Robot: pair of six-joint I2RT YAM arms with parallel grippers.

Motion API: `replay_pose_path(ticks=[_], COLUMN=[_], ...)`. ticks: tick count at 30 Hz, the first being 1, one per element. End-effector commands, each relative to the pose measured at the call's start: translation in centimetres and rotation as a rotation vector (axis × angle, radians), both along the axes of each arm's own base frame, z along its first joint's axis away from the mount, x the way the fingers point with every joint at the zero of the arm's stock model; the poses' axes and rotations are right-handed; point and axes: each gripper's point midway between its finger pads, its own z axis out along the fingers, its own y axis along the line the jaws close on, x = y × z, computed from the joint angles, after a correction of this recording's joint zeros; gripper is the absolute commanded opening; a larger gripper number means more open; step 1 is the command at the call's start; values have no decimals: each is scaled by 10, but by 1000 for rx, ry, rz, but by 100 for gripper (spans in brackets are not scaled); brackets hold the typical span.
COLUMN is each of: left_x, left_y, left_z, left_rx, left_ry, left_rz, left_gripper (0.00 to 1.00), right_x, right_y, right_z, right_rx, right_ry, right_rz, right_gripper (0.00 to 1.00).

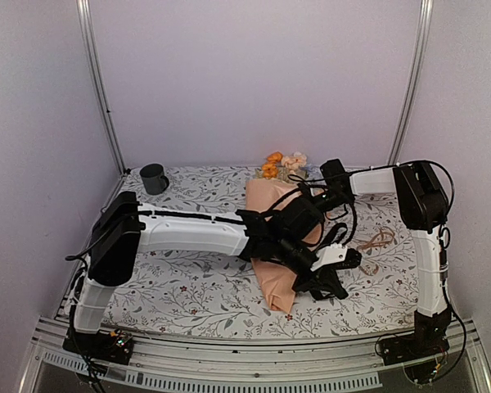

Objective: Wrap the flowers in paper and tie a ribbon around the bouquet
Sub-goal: Cross the ribbon over the folded bouquet, then tie the ribbon around the folded bouquet.

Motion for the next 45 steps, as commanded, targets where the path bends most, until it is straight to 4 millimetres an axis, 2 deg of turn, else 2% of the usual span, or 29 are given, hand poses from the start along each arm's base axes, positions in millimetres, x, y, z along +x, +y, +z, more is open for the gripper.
replay_pose_path(ticks=[1, 3, 5, 7, 10, 13, 15, 17, 19, 22, 23, 24, 26, 29, 31, 32, 36, 41, 45], left_x=[42, 53, 56, 67, 107, 168, 213, 247, 262, 263, 259, 253, 248, 244, 240, 238, 237, 229, 220], left_y=[10, 17, 27, 43, 80, 130, 169, 210, 245, 269, 271, 270, 268, 264, 263, 263, 258, 238, 238], left_z=[-15, -31, -30, -15, 19, 33, 21, -3, -36, -74, -82, -98, -112, -123, -128, -130, -139, -150, -174], left_rx=[36, 104, 144, 114, 29, 33, 82, 159, 262, 371, 391, 421, 430, 454, 464, 476, 525, 525, 621], left_ry=[3, -17, -33, -28, 27, 122, 157, 157, 118, 22, -11, -29, -77, -123, -155, -158, -198, -259, -242], left_rz=[137, 171, 174, 206, 322, 560, 774, 963, 1065, 1036, 993, 935, 854, 756, 683, 653, 605, 517, 481], left_gripper=[7, 32, 44, 54, 72, 72, 66, 57, 55, 61, 65, 68, 73, 80, 96, 99, 99, 91, 83], right_x=[-17, -16, -16, -17, -17, -17, -17, -16, -17, -18, -18, -18, -18, -19, -19, -20, -20, -21, -22], right_y=[-10, -11, -10, -11, -11, -11, -11, -11, -10, -10, -10, -10, -11, -11, -12, -12, -11, -12, -12], right_z=[-33, -32, -31, -32, -33, -33, -33, -33, -32, -31, -32, -31, -31, -29, -29, -29, -29, -30, -30], right_rx=[-61, -60, -60, -61, -62, -63, -62, -63, -60, -58, -60, -60, -61, -62, -62, -63, -61, -59, -59], right_ry=[105, 101, 100, 103, 105, 101, 100, 99, 100, 100, 101, 98, 98, 96, 95, 94, 95, 98, 94], right_rz=[-16, -16, -14, -15, -14, -13, -13, -13, -11, -7, -6, -5, -5, -4, -5, -4, -4, -2, 2], right_gripper=[34, 34, 34, 34, 34, 34, 34, 34, 34, 34, 34, 34, 34, 34, 34, 34, 34, 34, 34])
